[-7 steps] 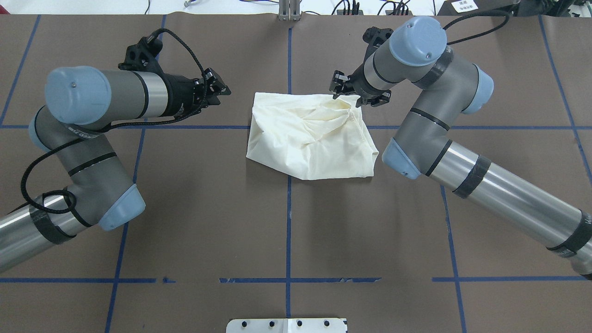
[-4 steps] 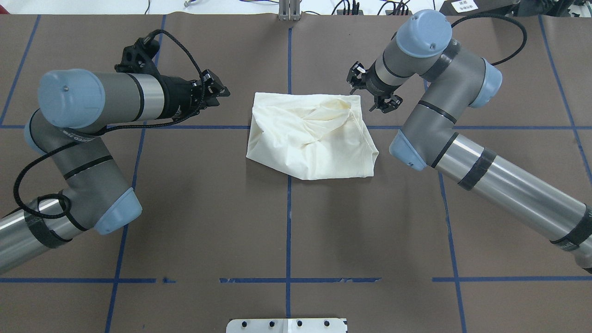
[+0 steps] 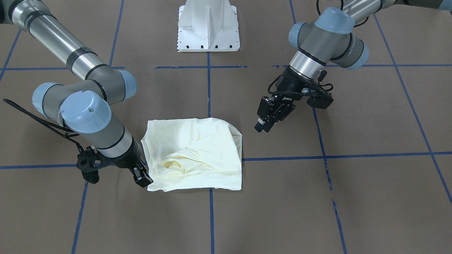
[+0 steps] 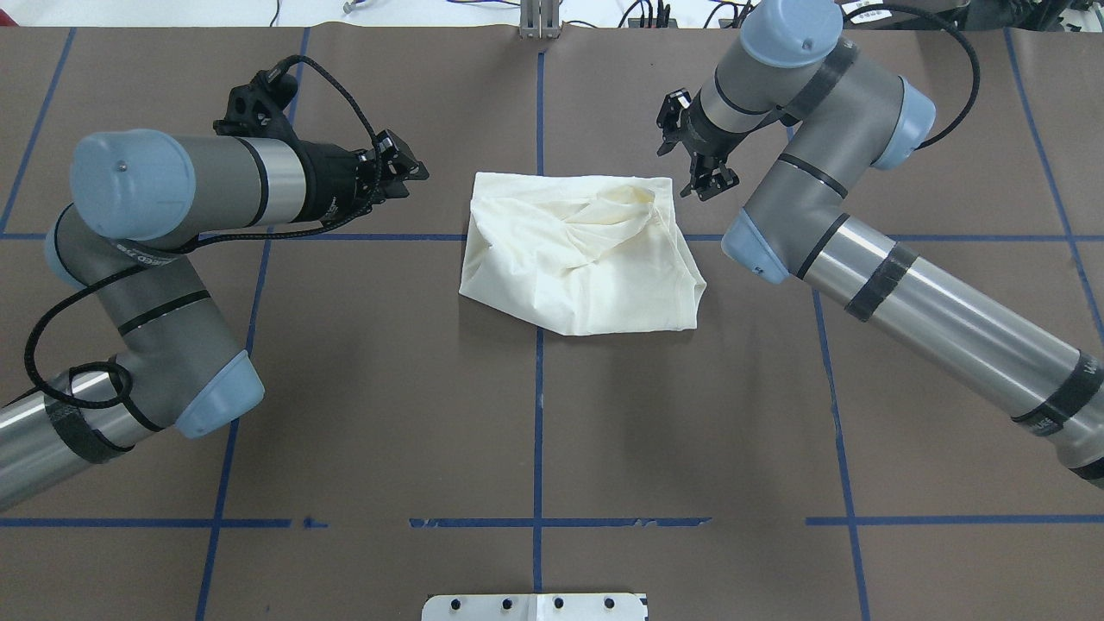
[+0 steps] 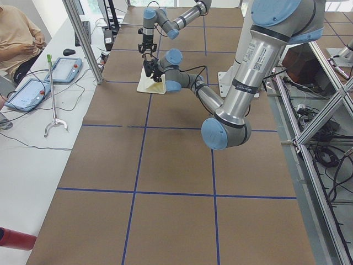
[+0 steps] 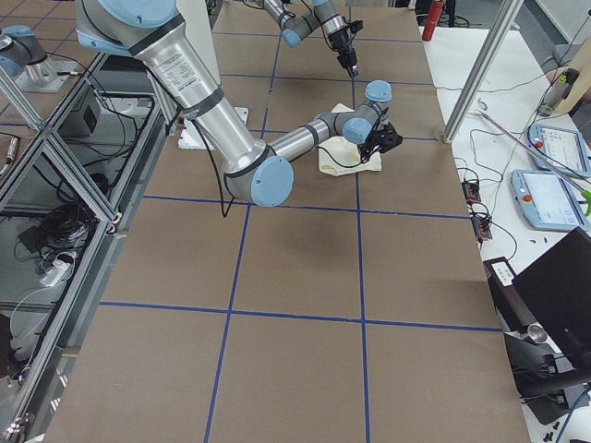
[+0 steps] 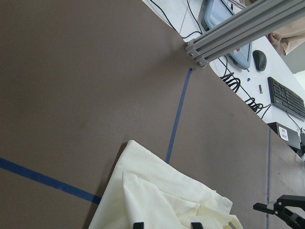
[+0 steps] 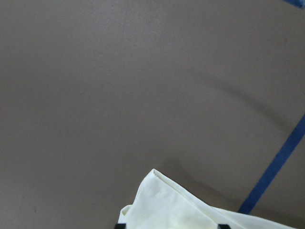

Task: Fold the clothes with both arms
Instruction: 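Lower the right gripper onto the bundle's far corner and grasp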

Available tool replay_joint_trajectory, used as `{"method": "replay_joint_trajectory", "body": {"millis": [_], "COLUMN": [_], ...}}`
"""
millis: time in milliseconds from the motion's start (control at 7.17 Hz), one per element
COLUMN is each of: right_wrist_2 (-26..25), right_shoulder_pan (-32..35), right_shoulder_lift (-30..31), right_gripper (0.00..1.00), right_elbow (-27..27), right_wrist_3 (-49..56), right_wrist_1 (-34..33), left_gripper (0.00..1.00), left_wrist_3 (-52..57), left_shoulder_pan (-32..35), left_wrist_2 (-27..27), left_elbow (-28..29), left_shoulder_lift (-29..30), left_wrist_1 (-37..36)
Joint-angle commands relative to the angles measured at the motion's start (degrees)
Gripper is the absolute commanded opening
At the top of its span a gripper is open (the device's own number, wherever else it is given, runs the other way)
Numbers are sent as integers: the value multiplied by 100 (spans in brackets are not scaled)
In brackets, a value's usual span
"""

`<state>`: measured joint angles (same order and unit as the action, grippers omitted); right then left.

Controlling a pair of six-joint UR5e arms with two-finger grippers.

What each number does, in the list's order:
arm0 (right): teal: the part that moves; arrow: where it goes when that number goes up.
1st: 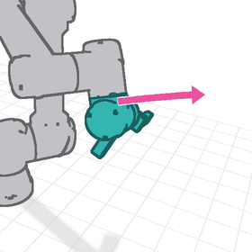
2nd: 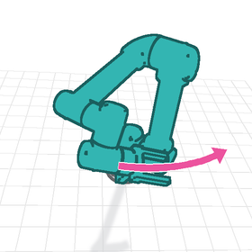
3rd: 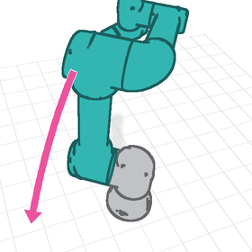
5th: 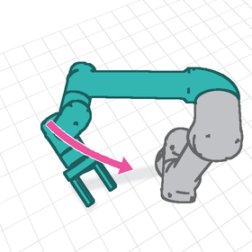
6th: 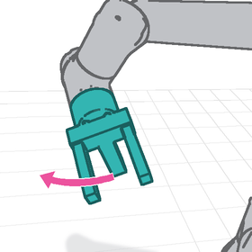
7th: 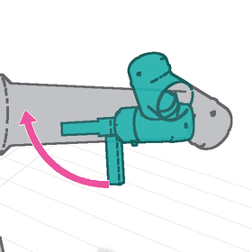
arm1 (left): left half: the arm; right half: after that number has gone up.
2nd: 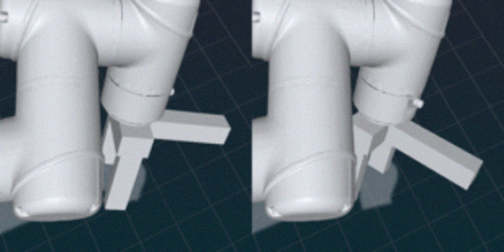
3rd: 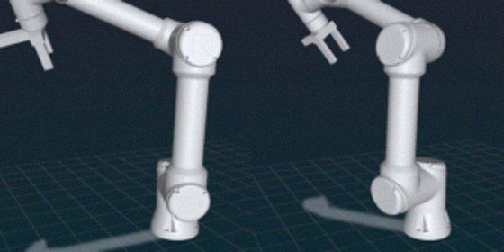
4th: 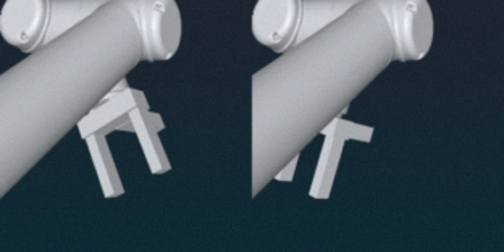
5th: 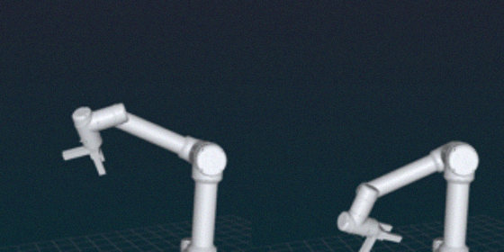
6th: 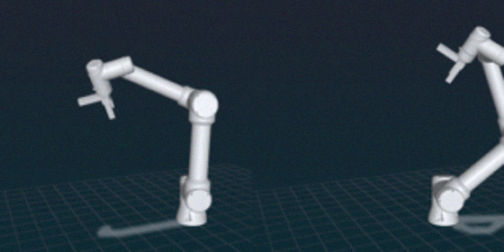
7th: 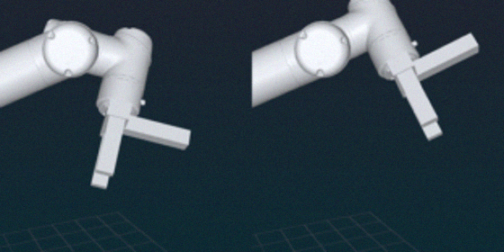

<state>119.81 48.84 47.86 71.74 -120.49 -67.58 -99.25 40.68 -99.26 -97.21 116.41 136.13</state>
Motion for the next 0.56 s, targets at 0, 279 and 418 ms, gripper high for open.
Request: {"method": "replay_joint_trajectory", "body": {"millis": [0, 279, 418], "right_wrist_2": [384, 577, 578], "right_shoulder_pan": [-32, -68, -68], "right_shoulder_lift": [-101, -145, -241], "right_gripper": [70, 71, 71], "right_elbow": [-195, -230, -309], "right_wrist_3": [-89, -98, -89], "right_wrist_1": [0, 0, 8], "left_gripper": [43, 43, 43], "left_wrist_3": [-7, -7, -7], "left_shoulder_pan": [1, 1, 1], "left_wrist_2": [3, 3, 3], "left_elbow": [0, 0, 0], "left_shoulder_lift": [-4, -13, -13], "left_wrist_1": [1, 10, 10]}}
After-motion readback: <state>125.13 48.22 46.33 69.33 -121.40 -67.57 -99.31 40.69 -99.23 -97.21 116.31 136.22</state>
